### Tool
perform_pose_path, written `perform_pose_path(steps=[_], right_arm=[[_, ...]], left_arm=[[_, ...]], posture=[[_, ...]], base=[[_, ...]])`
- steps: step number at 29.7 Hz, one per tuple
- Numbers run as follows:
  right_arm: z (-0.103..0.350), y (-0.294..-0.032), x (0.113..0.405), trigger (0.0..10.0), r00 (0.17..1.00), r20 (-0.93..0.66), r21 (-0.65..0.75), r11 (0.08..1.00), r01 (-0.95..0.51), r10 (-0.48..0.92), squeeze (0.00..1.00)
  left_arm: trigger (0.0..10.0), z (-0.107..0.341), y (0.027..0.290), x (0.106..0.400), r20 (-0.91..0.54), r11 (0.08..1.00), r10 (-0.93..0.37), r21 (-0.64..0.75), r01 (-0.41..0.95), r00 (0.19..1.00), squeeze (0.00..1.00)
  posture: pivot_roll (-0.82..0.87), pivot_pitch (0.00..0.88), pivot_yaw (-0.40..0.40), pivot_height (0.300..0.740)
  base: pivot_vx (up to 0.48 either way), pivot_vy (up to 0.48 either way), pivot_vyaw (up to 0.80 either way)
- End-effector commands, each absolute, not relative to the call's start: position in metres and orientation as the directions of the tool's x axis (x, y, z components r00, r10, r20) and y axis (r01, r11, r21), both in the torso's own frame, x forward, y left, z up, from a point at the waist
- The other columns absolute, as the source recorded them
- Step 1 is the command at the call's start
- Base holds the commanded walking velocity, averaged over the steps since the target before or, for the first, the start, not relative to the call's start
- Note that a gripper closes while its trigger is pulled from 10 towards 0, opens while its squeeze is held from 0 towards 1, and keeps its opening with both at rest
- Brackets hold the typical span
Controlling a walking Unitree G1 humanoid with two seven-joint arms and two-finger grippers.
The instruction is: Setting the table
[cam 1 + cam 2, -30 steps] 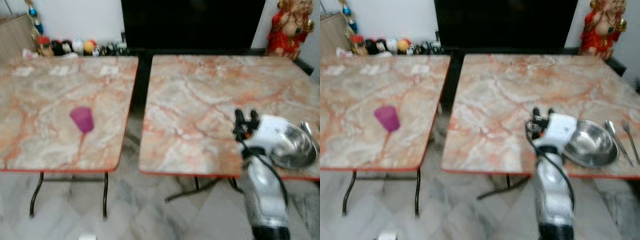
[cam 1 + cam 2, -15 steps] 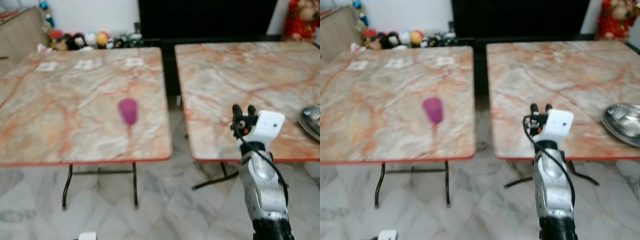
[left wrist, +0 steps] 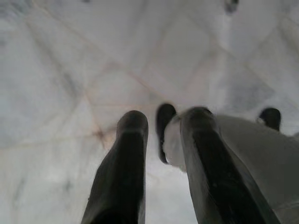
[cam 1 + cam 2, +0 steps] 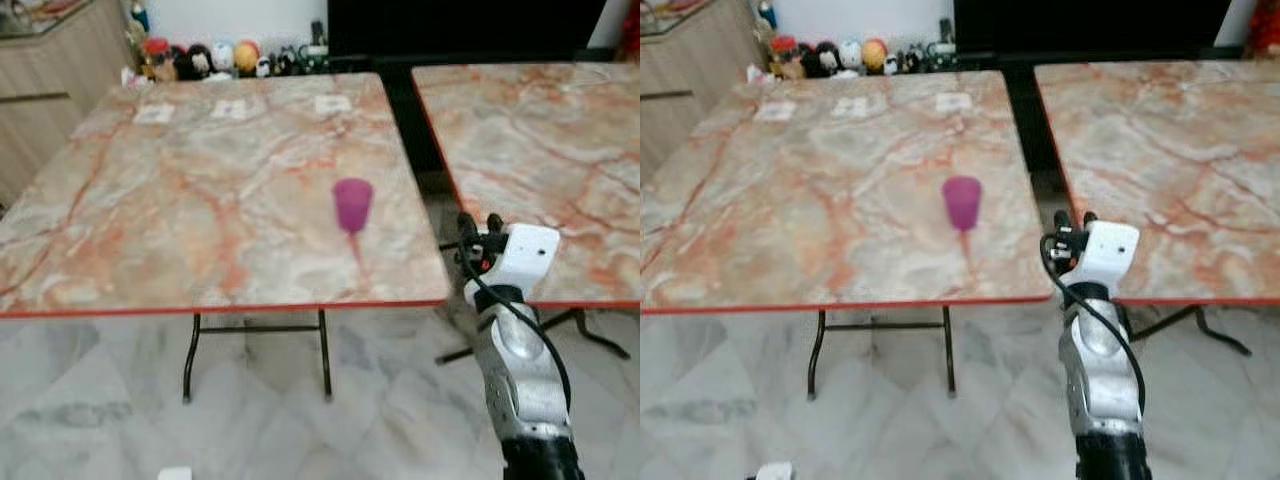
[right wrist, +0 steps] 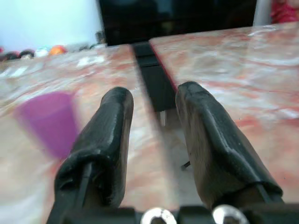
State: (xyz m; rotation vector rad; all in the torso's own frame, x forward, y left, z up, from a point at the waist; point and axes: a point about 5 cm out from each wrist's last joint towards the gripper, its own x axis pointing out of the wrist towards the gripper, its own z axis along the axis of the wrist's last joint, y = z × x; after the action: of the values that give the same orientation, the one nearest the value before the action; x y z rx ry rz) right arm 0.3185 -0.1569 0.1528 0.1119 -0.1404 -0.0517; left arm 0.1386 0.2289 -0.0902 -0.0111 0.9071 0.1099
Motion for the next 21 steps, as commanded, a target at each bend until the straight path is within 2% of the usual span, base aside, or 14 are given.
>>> perform_pose_path(steps=[1,12,21], right_arm=[[0.1561,-0.1605,0.3194,10.0,0.987,0.146,0.106,0.993,0.048,-0.063,0.00],[0.1567,-0.1653,0.3211,10.0,0.987,0.146,0.099,0.993,0.058,-0.072,0.00],[0.1564,-0.1646,0.3212,10.0,0.987,0.144,0.098,0.994,0.053,-0.067,0.00]], left_arm=[[10.0,-0.0936,0.2283,0.1295,-0.801,0.993,0.095,0.036,-0.110,0.591,0.00],[10.0,-0.0936,0.2279,0.1299,-0.802,0.994,0.088,0.028,-0.110,0.591,0.00],[10.0,-0.0936,0.2278,0.1300,-0.802,0.994,0.086,0.028,-0.107,0.591,0.00]], posture=[[-0.07,0.107,0.024,0.740],[-0.07,0.107,0.024,0.740],[-0.07,0.107,0.023,0.740]], base=[[0.000,0.000,0.00],[0.000,0.000,0.00],[0.275,0.000,0.00]])
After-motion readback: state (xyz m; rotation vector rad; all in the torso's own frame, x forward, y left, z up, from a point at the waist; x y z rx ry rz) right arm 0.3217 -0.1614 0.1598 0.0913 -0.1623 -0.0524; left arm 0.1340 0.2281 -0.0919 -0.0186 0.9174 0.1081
